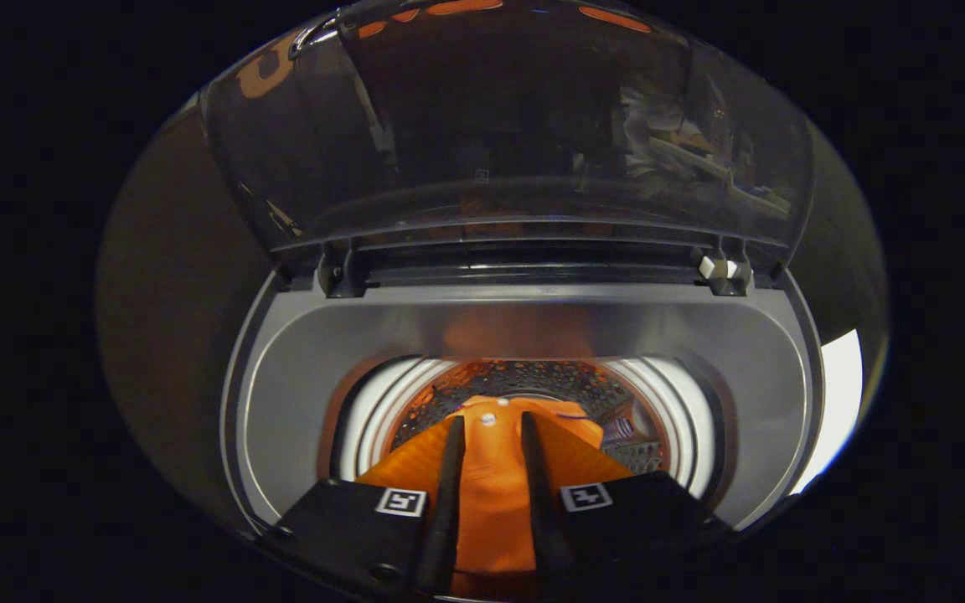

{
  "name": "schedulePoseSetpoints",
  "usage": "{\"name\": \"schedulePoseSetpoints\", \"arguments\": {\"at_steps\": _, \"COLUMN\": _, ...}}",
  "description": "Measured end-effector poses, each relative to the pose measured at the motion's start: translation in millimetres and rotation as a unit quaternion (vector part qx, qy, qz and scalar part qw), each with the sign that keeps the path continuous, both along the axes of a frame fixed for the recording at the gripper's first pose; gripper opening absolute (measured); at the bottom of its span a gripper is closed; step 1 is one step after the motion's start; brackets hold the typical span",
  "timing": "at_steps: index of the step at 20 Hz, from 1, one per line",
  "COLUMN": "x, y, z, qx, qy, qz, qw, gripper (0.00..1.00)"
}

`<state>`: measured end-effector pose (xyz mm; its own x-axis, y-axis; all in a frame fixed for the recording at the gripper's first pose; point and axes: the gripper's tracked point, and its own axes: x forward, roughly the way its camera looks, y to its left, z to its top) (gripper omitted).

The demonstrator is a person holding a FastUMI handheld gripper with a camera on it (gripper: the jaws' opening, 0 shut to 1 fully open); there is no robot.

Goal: Put the clothes into the washing machine and then close the washing machine lid.

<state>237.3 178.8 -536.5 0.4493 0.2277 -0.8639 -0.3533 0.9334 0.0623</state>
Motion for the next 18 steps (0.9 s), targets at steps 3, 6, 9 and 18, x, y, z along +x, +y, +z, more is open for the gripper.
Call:
{"name": "schedulePoseSetpoints", "arguments": {"at_steps": 3, "x": -11, "y": -1, "z": 1, "qx": -0.006, "qy": 0.0, "qz": 0.013, "qw": 1.0, "gripper": 0.71}}
{"name": "schedulePoseSetpoints", "arguments": {"at_steps": 6, "x": -20, "y": -2, "z": 9, "qx": 0.002, "qy": -0.01, "qz": 0.009, "qw": 1.0, "gripper": 0.99}}
{"name": "schedulePoseSetpoints", "arguments": {"at_steps": 9, "x": -22, "y": -3, "z": 38, "qx": 0.02, "qy": -0.045, "qz": -0.005, "qw": 0.999, "gripper": 0.99}}
{"name": "schedulePoseSetpoints", "arguments": {"at_steps": 18, "x": 5, "y": -5, "z": 239, "qx": 0.113, "qy": -0.228, "qz": -0.033, "qw": 0.966, "gripper": 0.99}}
